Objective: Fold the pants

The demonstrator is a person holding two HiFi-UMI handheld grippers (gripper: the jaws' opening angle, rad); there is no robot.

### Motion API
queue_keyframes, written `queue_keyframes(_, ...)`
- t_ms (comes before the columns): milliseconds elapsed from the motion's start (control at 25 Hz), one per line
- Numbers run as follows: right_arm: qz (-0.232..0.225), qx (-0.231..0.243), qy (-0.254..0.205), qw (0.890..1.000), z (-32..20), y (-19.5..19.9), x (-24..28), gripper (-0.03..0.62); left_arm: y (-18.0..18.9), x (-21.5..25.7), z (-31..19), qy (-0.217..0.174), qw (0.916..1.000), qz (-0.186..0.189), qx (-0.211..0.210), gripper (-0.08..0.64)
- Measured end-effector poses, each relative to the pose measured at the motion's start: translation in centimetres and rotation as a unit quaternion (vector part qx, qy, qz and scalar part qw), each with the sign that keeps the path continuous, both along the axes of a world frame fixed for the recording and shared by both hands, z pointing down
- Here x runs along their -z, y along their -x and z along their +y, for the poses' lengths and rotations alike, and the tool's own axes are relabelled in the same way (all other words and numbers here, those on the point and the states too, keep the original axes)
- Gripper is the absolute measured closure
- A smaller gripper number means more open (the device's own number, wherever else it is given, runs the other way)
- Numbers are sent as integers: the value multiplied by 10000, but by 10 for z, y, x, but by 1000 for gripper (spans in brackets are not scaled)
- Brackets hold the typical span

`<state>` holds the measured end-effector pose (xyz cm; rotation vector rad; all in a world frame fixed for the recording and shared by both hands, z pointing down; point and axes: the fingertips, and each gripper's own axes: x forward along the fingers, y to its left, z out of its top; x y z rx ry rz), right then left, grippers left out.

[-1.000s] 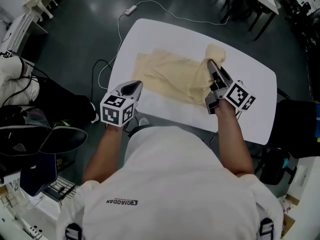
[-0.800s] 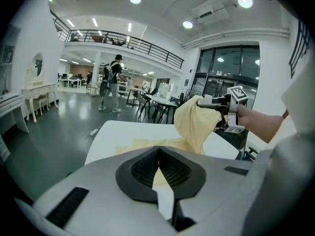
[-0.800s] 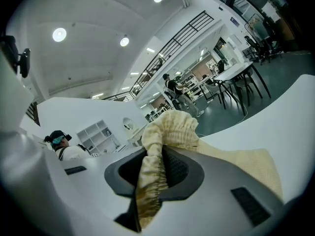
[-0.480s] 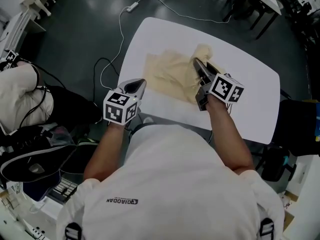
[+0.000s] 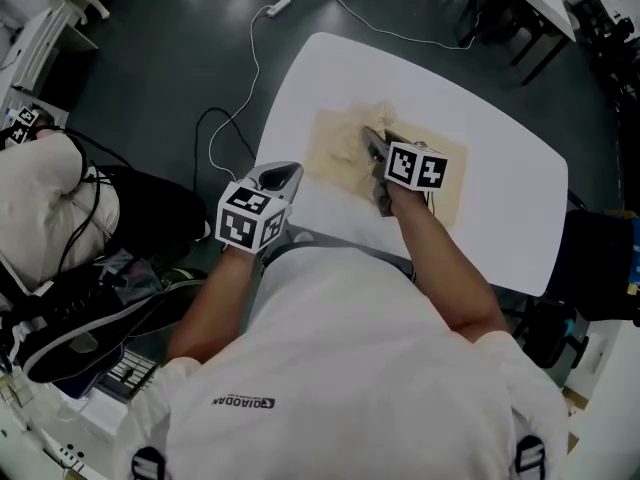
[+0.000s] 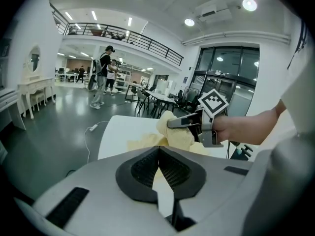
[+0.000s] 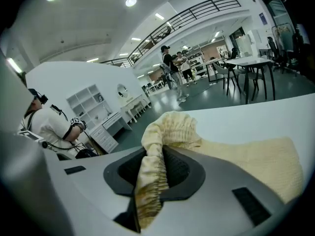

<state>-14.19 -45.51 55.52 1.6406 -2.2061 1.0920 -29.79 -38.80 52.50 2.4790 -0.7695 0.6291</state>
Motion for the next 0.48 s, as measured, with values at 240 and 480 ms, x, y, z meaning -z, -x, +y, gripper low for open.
queue_keyframes(240, 210, 80, 557, 9982, -26, 18, -68, 476, 5, -27, 0, 297, 9995, 43, -38, 531)
queue_keyframes(480, 256, -42, 940, 9952, -43, 39, -107, 466, 25, -36, 3, 412, 9991, 88, 70, 532)
